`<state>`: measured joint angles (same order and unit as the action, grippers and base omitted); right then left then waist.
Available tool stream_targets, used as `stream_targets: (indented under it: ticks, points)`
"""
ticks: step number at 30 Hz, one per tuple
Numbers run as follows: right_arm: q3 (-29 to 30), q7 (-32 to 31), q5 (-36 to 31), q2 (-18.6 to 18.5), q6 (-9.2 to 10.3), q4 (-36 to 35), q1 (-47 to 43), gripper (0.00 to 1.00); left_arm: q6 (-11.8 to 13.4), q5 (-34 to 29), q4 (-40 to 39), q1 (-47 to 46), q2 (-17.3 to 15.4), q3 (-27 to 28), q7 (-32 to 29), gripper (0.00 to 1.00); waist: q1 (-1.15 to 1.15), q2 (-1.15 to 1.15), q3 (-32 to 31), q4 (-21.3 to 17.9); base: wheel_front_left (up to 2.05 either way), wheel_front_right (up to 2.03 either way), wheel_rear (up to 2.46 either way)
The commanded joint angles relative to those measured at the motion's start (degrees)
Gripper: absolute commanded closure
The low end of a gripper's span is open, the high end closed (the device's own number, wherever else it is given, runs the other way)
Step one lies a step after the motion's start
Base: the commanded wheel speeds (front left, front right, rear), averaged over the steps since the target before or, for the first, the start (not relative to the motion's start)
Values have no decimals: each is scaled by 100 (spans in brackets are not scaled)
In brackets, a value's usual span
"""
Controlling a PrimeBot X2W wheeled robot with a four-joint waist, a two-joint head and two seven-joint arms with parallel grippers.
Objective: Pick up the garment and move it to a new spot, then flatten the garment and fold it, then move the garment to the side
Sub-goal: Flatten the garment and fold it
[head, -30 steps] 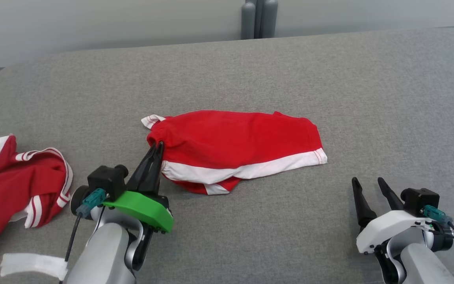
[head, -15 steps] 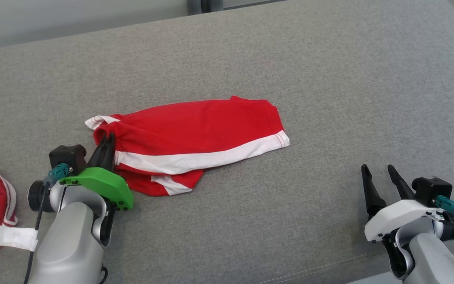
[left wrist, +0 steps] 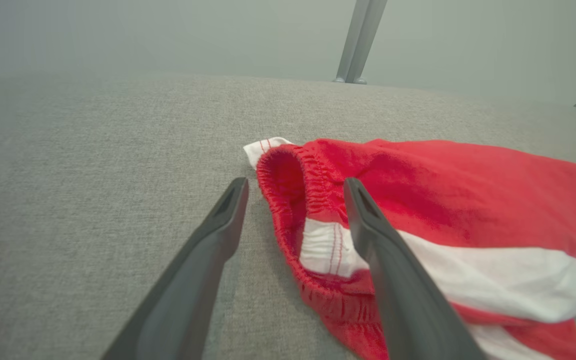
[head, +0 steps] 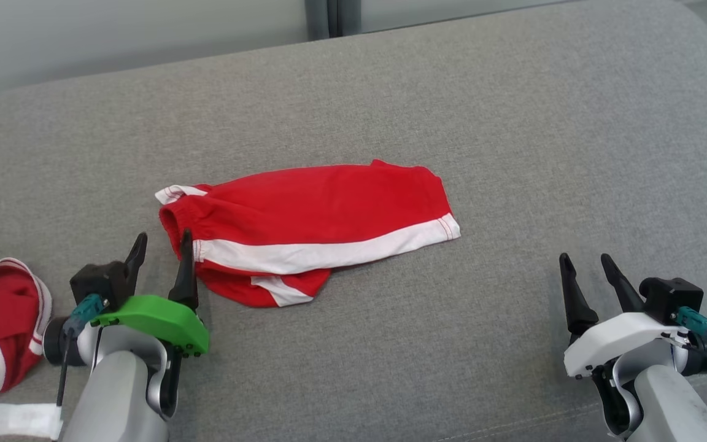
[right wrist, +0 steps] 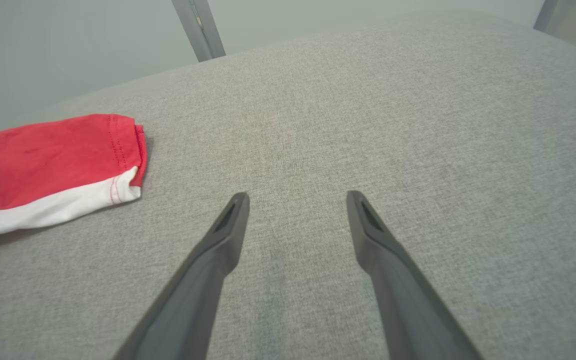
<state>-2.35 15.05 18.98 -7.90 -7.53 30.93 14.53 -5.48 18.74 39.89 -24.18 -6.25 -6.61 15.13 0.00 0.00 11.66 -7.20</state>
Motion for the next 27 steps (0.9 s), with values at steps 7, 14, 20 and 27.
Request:
stream_targets:
  ticks: [7,14,20,27]
  points:
    - [200,17,-415,86,8,-448,-347,0,41,-435,-674,892,85,382,3,0,0,0,-810,535,0,0,0]
    - [341,17,-781,259,8,-821,-668,0,45,-756,-1431,1657,215,690,3,0,0,0,-1145,687,0,0,0]
    - [365,17,-764,336,7,-867,-836,0,-4,-942,-1880,2159,293,724,3,0,0,0,-1335,761,0,0,0]
    - [426,17,-848,394,7,-863,-988,0,-15,-985,-2224,2549,329,707,3,0,0,0,-1434,821,0,0,0]
